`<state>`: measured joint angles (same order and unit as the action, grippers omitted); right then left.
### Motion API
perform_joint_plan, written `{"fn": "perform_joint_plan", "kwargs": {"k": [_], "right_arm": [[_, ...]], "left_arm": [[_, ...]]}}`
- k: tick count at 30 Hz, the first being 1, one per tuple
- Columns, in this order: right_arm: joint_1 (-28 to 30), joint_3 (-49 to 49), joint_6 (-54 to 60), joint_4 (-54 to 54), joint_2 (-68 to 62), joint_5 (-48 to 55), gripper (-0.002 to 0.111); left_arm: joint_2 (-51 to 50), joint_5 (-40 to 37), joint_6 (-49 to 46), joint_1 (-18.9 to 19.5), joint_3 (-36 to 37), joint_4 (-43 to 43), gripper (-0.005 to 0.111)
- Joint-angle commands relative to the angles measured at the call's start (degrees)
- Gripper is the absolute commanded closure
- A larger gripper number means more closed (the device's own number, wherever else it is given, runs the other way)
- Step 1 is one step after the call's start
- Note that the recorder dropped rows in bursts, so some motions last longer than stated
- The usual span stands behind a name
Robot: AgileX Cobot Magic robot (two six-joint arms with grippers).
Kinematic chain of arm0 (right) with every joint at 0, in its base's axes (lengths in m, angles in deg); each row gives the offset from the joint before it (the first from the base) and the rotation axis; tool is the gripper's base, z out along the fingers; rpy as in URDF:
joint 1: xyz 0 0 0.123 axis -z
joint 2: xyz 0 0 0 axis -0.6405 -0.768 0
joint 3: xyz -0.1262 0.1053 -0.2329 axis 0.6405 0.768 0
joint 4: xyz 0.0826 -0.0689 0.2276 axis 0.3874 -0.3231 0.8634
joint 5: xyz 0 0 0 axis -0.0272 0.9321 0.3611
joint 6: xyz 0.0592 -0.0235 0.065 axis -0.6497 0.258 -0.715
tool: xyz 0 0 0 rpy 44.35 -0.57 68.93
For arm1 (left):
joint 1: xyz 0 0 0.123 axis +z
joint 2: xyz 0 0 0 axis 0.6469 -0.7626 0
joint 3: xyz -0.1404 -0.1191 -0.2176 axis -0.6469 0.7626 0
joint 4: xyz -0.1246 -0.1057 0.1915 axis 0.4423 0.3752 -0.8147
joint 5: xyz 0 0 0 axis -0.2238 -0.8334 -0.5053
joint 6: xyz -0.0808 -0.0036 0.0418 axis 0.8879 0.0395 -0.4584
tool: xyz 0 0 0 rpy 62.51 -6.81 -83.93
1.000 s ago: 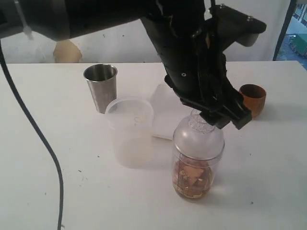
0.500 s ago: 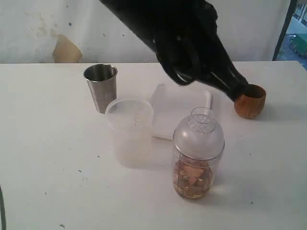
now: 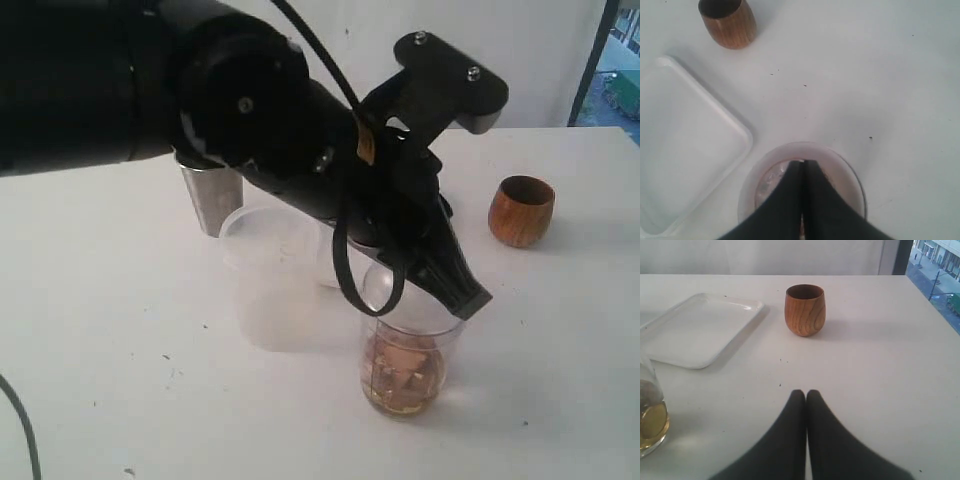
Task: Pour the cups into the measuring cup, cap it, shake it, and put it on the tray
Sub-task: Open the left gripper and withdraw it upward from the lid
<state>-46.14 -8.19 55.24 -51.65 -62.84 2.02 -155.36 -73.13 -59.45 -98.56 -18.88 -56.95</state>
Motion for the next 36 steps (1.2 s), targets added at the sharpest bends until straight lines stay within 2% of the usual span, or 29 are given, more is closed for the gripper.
{"fn": "perform_joint_plan", "kwargs": {"k": [1, 18, 20, 25, 29, 32, 36], "right_arm": [[0.13, 0.33, -0.29, 0.08, 0.27, -0.28, 0.108], [0.13, 0.33, -0.29, 0.08, 0.27, -0.28, 0.108], [0.13, 0.33, -0.29, 0.08, 0.27, -0.28, 0.108], [0.13, 0.33, -0.29, 0.08, 0.27, -0.28, 0.108], [0.13, 0.33, -0.29, 0.08, 0.27, -0.28, 0.108], [0.13, 0.33, -0.29, 0.08, 0.27, -0.28, 0.108], [0.13, 0.33, -0.29, 0.08, 0.27, -0.28, 0.108]], "left_arm": [[0.26, 0.16, -0.3, -0.11, 0.72, 0.78, 0.107], [2.89, 1.75, 1.03, -0.11, 0.33, -5.89, 0.107], [3.63, 2.2, 1.03, -0.11, 0.33, -6.98, 0.104], [7.84, 2.78, 4.55, -0.11, 0.33, -11.59, 0.083], [13.0, -2.75, 9.78, -0.11, 0.62, -16.36, 0.081], [18.03, -4.31, 14.07, -0.11, 3.75, -20.13, 0.084], [26.12, 0.92, 17.5, -0.11, 12.41, -21.5, 0.086]]}}
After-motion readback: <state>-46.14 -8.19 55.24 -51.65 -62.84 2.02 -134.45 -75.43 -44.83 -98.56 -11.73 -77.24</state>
